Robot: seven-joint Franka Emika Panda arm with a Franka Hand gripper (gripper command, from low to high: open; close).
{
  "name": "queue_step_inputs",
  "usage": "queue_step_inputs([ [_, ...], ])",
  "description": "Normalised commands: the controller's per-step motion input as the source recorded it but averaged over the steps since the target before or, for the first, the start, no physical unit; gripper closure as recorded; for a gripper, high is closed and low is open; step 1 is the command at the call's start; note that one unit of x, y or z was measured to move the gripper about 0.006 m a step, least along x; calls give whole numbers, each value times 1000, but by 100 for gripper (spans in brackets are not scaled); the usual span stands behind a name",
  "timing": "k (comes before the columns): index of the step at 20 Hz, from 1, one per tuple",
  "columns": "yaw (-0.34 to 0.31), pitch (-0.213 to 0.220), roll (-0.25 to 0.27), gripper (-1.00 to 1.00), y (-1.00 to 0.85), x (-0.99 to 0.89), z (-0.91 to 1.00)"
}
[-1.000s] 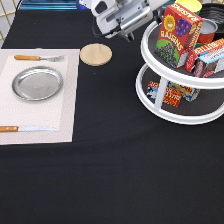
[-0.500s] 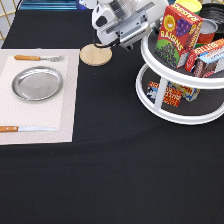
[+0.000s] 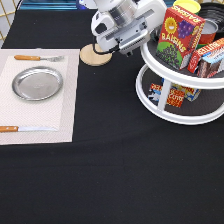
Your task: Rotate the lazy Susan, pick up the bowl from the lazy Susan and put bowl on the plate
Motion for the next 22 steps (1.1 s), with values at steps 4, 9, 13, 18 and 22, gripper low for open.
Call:
queue_step_inputs([
  [4,0,51,-5,-100,-71,825,0],
  [9,3,68,0,-100,-59,861,1],
  [13,20,78,4,-100,-124,623,1],
  [18,12,23,5,-100,-101,62,247],
  [22,0,-2,-11,-100,-5,-180,599],
])
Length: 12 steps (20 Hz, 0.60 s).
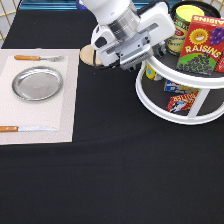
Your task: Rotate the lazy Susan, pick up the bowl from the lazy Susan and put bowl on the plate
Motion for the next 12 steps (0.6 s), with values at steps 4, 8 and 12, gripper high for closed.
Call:
queue_step_inputs([
  [4,-6,-28,-50,-100,0,-645,476],
  [8,-15,-53,-78,-100,0,-934,249],
  [12,-6,-34,-76,-100,0,-996,-42],
])
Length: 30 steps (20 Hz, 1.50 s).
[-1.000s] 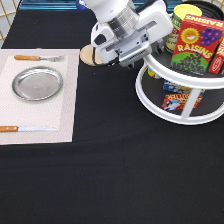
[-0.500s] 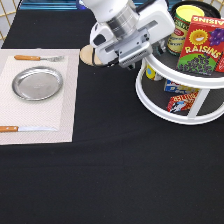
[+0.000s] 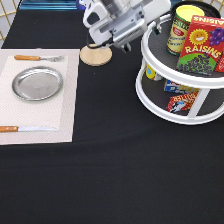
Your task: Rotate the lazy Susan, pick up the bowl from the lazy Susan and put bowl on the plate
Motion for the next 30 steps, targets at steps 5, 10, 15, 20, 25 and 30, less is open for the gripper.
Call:
queue_step_inputs([
  [5,-20,-33,-92,-100,178,-914,-46],
  [10,-56,-46,-142,-100,483,-590,-18],
  [15,-63,-6,-166,-100,584,-83,-6],
  [20,-57,0,-116,-100,162,41,-157],
  [25,-26,0,-52,-100,-212,143,-99],
  [30,-4,0,-44,-100,-111,327,-104],
])
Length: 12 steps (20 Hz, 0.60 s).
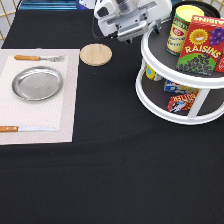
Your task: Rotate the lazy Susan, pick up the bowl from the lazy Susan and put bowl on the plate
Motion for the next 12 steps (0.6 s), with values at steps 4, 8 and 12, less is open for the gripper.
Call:
queue_step_inputs([
  [4,0,19,-40,-100,-2,522,-14],
  [8,0,86,-28,-100,-5,834,0],
  [12,0,121,-12,-100,-39,930,0],
])
